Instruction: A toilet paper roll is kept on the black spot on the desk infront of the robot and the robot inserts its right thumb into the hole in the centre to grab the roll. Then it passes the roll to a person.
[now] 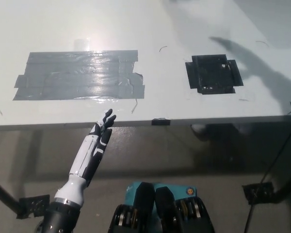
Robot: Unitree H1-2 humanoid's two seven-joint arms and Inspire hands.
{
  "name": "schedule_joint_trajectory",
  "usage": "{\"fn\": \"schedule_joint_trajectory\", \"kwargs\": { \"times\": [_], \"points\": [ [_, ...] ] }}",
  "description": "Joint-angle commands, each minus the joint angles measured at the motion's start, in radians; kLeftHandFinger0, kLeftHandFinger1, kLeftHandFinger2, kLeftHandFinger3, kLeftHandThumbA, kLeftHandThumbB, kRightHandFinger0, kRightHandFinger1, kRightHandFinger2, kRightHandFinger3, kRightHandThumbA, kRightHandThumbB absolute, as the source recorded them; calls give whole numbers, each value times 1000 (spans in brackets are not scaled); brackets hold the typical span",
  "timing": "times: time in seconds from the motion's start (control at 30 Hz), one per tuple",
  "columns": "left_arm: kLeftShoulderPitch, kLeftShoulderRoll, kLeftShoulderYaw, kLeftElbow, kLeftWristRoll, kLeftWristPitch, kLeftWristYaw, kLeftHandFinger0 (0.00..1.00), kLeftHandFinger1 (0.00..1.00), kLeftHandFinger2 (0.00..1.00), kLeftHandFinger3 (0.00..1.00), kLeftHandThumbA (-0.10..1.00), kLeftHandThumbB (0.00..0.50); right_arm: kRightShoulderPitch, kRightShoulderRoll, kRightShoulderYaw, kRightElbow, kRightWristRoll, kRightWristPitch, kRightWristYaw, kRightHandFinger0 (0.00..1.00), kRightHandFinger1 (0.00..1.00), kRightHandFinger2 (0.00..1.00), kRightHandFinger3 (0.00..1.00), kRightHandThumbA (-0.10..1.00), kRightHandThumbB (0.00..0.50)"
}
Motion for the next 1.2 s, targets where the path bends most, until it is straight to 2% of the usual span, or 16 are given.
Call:
{"fn": "schedule_joint_trajectory", "kwargs": {
  "times": [0.0, 0.07, 0.1, 0.23, 0.27, 0.4, 0.47, 0.53, 0.6, 0.67, 0.73, 0.87, 0.97, 1.17],
  "points": [
    [-42, 0, 7, -34, -2, 7, -3, 1000, 1000, 1000, 1000, 1000, 54, -22, -81, -160, -268, -5, 37, -89, 1000, 1000, 1000, 1000, 943, 500],
    [-55, 2, 9, -28, 2, 5, -1, 1000, 1000, 1000, 1000, 1000, 48, 6, -97, -199, -382, 7, 37, -68, 1000, 1000, 1000, 1000, 994, 500],
    [-61, 2, 10, -26, 2, 1, 1, 1000, 1000, 1000, 1000, 1000, 49, 75, -117, -252, -566, 63, 37, -41, 1000, 1000, 1000, 1000, 995, 500],
    [-82, -2, 13, -20, -6, -1, 0, 1000, 1000, 1000, 1000, 1000, 51, 208, -136, -308, -862, 140, 37, -28, 1000, 1000, 1000, 1000, 1000, 484],
    [-95, -2, 16, -17, -7, 3, 2, 1000, 1000, 1000, 1000, 1000, 60, 321, -132, -328, -1016, 181, 37, -52, 1000, 1000, 1000, 1000, 999, 500],
    [-149, -4, 26, 4, -15, 8, 6, 1000, 1000, 1000, 1000, 1000, 49, 484, -105, -344, -1189, 210, 37, -72, 1000, 1000, 1000, 1000, 1000, 462],
    [-183, 0, 34, 19, -22, 7, 7, 1000, 1000, 1000, 1000, 1000, 30, 579, -35, -325, -1223, 230, 37, -107, 1000, 1000, 1000, 1000, 979, 429],
    [-193, 3, 37, 22, -21, 8, 7, 1000, 1000, 1000, 1000, 1000, 33, 618, -2, -312, -1234, 208, 37, -115, 1000, 1000, 1000, 1000, 989, 409],
    [-209, 9, 42, 25, -18, 6, 9, 1000, 1000, 1000, 1000, 1000, 40, 657, 44, -297, -1221, 198, 37, -125, 1000, 1000, 1000, 1000, 984, 415],
    [-224, 15, 46, 27, -19, -3, 10, 1000, 1000, 1000, 1000, 1000, 57, 701, 87, -281, -1188, 193, 32, -126, 1000, 1000, 1000, 1000, 983, 402],
    [-225, 19, 50, 19, -24, 2, 8, 1000, 1000, 1000, 1000, 1000, 45, 751, 119, -264, -1140, 174, -12, -135, 1000, 1000, 1000, 1000, 969, 360],
    [-213, 28, 56, 1, -20, 2, 7, 1000, 1000, 1000, 1000, 1000, 29, 824, 170, -227, -1019, 104, -106, -145, 1000, 1000, 1000, 1000, 995, 343],
    [-188, 32, 64, -12, -26, 4, 0, 1000, 1000, 1000, 1000, 1000, 37, 872, 206, -202, -883, 58, -210, -162, 1000, 1000, 1000, 1000, 964, 304],
    [-67, 21, 47, -55, -24, -4, -7, 1000, 1000, 1000, 1000, 1000, 20, 1014, 254, -176, -730, 54, -309, -178, 1000, 1000, 1000, 1000, 944, 299]
  ]
}}
